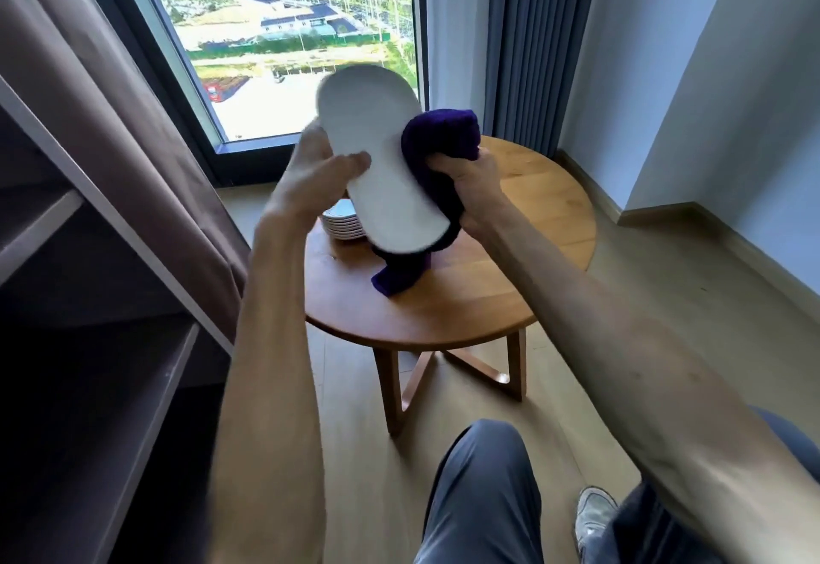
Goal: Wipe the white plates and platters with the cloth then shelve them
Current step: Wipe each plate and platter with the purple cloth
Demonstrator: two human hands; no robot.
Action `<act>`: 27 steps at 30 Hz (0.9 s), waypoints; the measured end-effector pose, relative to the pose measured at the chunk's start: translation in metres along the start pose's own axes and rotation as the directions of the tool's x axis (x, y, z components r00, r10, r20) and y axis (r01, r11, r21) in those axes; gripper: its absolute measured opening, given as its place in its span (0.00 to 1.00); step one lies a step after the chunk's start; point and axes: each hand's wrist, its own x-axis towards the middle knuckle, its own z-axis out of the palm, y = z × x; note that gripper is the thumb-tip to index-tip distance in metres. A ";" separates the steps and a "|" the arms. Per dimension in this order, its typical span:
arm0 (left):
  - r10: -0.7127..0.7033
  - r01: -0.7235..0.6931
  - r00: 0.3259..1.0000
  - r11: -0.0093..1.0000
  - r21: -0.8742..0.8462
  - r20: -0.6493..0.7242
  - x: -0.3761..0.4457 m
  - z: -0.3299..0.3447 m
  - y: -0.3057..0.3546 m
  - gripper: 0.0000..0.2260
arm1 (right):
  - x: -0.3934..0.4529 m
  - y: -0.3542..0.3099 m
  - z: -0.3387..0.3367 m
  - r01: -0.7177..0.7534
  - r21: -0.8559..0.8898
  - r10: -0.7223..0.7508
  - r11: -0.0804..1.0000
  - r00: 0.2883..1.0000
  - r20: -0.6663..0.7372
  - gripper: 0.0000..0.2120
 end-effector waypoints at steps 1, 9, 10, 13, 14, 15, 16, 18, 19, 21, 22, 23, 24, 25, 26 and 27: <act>-0.061 0.055 0.990 0.997 0.057 0.123 0.001 -0.008 0.002 0.17 | 0.001 -0.003 0.000 0.009 -0.059 -0.007 0.998 0.999 0.049 0.10; -0.190 0.053 0.915 0.931 -0.361 -0.356 -0.017 0.066 -0.011 0.17 | 0.017 -0.010 0.012 0.029 0.283 0.015 0.959 0.988 -0.154 0.10; -0.195 0.038 0.900 0.926 -0.375 -0.389 -0.018 0.074 -0.014 0.17 | 0.018 -0.008 0.011 0.026 0.303 0.026 0.952 0.986 -0.167 0.11; -0.201 0.023 0.890 0.916 -0.399 -0.410 -0.017 0.073 -0.020 0.17 | 0.019 -0.002 0.002 0.006 0.304 0.037 0.953 0.990 -0.137 0.11; -0.203 0.048 0.909 0.919 -0.391 -0.364 -0.018 0.066 -0.021 0.16 | 0.019 -0.001 -0.002 0.006 0.316 0.039 0.949 0.990 -0.135 0.11; -0.201 0.078 0.932 0.925 -0.371 -0.303 -0.018 0.058 -0.023 0.16 | 0.021 0.000 -0.007 0.010 0.330 0.039 0.944 0.989 -0.142 0.11; -0.195 0.107 0.951 0.935 -0.338 -0.241 -0.018 0.049 -0.025 0.17 | 0.023 0.000 -0.012 0.013 0.339 0.040 0.941 0.988 -0.149 0.11; -0.187 0.148 0.969 0.962 -0.229 -0.162 -0.018 0.028 -0.023 0.16 | 0.027 -0.001 -0.021 -0.007 0.328 0.051 0.944 0.991 -0.124 0.11; -0.194 0.168 0.971 0.970 -0.176 -0.141 -0.017 0.017 -0.019 0.15 | 0.027 -0.001 -0.025 -0.035 0.301 0.058 0.953 0.996 -0.069 0.11; -0.226 0.216 0.970 0.971 -0.102 -0.094 -0.012 -0.002 -0.011 0.14 | 0.025 -0.008 -0.034 -0.096 0.156 0.080 0.983 0.991 0.105 0.11; -0.234 0.230 0.971 0.971 -0.069 -0.050 -0.011 -0.011 -0.008 0.15 | 0.025 -0.012 -0.037 -0.119 0.054 0.106 0.991 0.975 0.197 0.10; -0.239 0.239 0.971 0.970 -0.034 0.002 -0.010 -0.019 -0.006 0.15 | 0.024 -0.018 -0.040 -0.137 -0.046 0.145 0.989 0.950 0.278 0.10; -0.250 0.251 0.967 0.968 -0.015 0.050 -0.010 -0.025 -0.006 0.15 | 0.023 -0.023 -0.041 -0.149 -0.141 0.190 0.979 0.918 0.347 0.11; -0.266 0.267 0.960 0.964 -0.001 0.085 -0.010 -0.031 -0.007 0.16 | 0.023 -0.029 -0.042 -0.149 -0.239 0.237 0.960 0.884 0.403 0.14; -0.281 0.283 0.954 0.959 -0.001 0.107 -0.009 -0.035 -0.010 0.17 | 0.023 -0.035 -0.041 -0.138 -0.331 0.283 0.934 0.851 0.443 0.17; -0.302 0.306 0.947 0.952 -0.016 0.109 -0.009 -0.037 -0.011 0.17 | 0.024 -0.038 -0.039 -0.128 -0.393 0.317 0.911 0.827 0.465 0.20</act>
